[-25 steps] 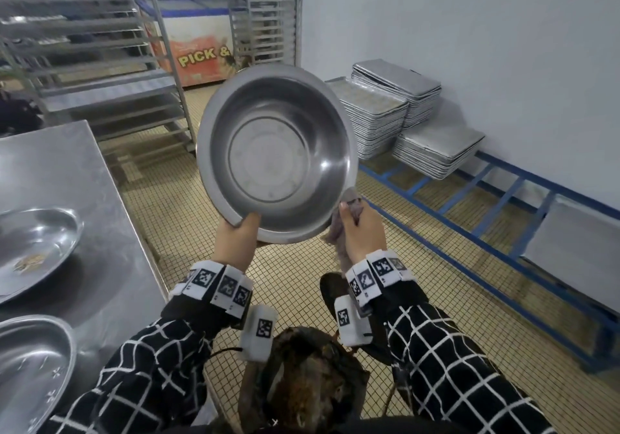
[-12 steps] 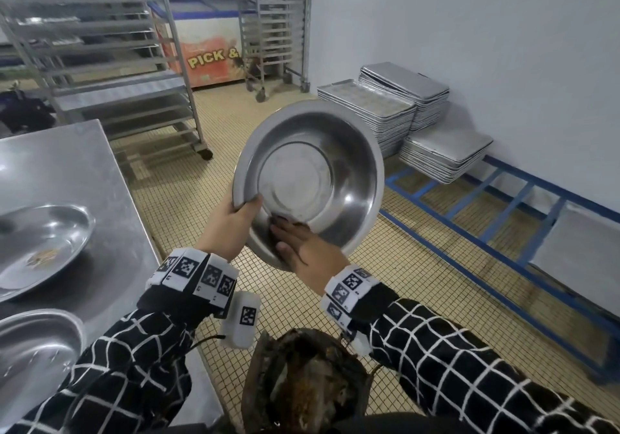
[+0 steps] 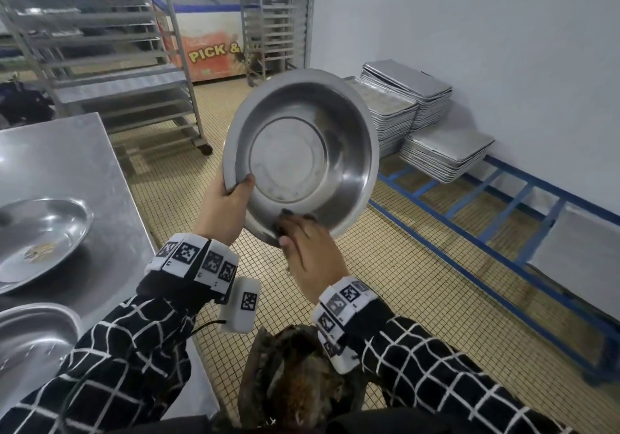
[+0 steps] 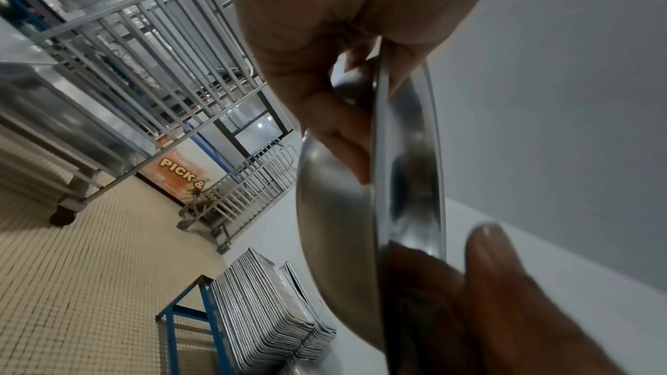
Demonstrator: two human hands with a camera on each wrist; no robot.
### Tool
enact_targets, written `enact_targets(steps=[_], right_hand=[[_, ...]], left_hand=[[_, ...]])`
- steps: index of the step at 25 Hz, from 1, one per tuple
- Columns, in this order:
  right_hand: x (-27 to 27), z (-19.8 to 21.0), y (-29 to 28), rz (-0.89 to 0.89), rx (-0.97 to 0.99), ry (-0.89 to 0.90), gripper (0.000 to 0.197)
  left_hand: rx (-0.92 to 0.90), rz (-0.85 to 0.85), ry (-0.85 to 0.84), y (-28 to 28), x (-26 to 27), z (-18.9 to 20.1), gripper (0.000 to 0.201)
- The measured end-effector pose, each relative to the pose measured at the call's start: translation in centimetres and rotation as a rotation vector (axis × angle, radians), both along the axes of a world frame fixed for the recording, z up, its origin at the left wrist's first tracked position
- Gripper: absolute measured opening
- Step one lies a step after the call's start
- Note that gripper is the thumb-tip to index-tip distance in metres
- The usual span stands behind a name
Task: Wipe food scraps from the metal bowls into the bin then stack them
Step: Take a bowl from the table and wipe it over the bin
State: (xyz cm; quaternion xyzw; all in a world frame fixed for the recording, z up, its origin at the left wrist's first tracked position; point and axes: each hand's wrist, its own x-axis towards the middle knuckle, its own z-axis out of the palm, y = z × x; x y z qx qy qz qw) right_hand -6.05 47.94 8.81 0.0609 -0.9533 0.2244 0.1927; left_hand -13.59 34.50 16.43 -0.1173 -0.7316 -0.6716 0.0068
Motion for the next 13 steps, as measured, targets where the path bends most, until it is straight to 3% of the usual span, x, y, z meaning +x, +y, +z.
enact_targets(steps=[4, 6, 8, 10, 13], right_hand=[[-0.1, -0.3, 5.6, -0.270, 0.246, 0.007, 0.052], [-0.9, 0.4, 9.0, -0.377, 0.266, -0.023, 0.055], [-1.7, 2.0, 10.8, -0.408, 0.083, 0.042, 0.062], [-2.1, 3.9, 11.7, -0.466, -0.235, 0.092, 0.068], [-2.4, 5.5, 12.3, -0.447, -0.448, 0.050, 0.045]], left_hand=[[0.031, -0.002, -0.061, -0.1, -0.3, 0.1, 0.015], [0.015, -0.049, -0.104, -0.1, -0.2, -0.2, 0.014], [0.018, -0.068, -0.171, -0.2, 0.0, -0.6, 0.010], [-0.025, -0.085, -0.254, -0.9, -0.4, -0.6, 0.011], [-0.118, -0.167, -0.312, -2.4, -2.1, -0.4, 0.025]])
